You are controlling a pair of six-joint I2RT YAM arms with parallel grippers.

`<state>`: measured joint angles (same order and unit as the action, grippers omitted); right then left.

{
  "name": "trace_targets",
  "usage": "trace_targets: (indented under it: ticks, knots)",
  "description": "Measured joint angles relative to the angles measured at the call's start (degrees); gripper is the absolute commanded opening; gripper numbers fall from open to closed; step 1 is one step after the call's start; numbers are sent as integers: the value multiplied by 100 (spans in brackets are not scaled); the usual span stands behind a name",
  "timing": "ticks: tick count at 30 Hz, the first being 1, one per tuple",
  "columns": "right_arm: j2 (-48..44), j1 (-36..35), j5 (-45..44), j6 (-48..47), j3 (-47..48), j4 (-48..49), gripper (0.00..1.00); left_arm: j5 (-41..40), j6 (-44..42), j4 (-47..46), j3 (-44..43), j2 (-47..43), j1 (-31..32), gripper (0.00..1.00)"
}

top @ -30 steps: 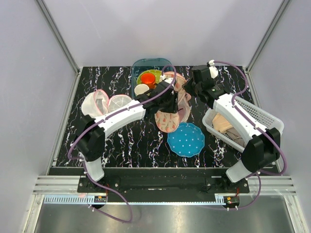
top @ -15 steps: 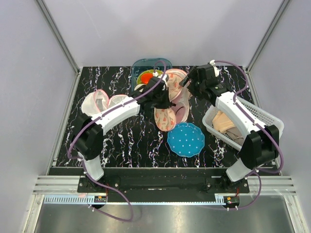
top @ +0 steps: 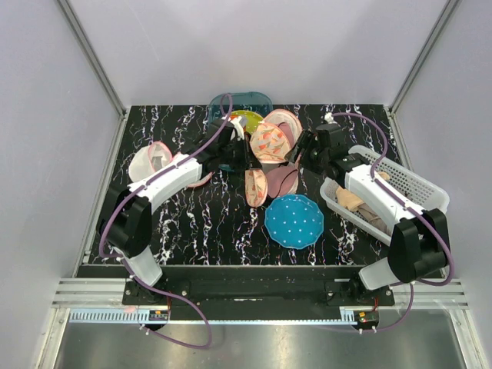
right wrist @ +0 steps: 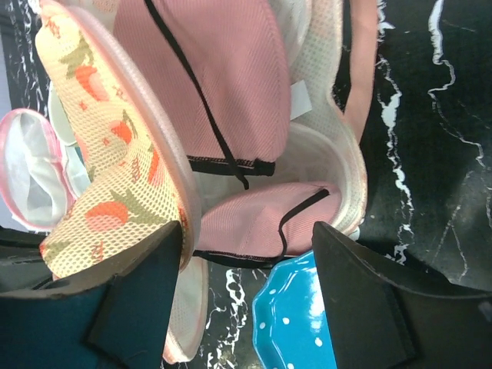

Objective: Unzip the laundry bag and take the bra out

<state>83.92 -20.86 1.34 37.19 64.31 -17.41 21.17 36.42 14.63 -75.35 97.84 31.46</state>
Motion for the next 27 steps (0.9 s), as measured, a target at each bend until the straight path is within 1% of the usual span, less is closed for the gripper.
trace_targets:
  ticks: [2,3,6,9,13,16,17,19,21,22,25,26,27]
  knots:
    - [39,0,129,-4,-57,149,74,76,13,-31,0,-28,-31,0]
    - [74,0,184,-2,-63,205,80,118,22,-37,0,-46,-55,0]
    - [166,0,372,4,-101,426,92,184,31,-52,-4,-72,-131,0]
    - [157,0,560,-26,-232,629,95,223,28,-9,-4,-72,-179,0]
    - [-24,0,876,-190,-402,785,94,223,31,50,-7,-72,-199,0]
    - [-509,4,990,-411,-719,1121,93,223,28,92,-15,-72,-199,0]
    - [-717,4,981,-466,-868,1285,94,223,28,98,-22,-70,-197,0]
    - [-1099,2,901,-575,-1152,1541,98,223,26,164,-72,-68,-195,0]
    - [-1478,4,855,-704,-1528,1987,97,227,4,247,-186,-24,-197,0]
    - [-1663,4,859,-778,-1757,2271,95,227,0,258,-227,-2,-197,0]
    - [-2166,4,1027,-1106,-2590,3348,86,240,-24,304,-319,74,-197,0]
    - [-2293,4,1128,-1255,-2903,3803,84,240,-31,326,-328,92,-197,0]
    - [-2341,4,1213,-1436,-3097,4063,85,240,-33,350,-328,96,-197,0]
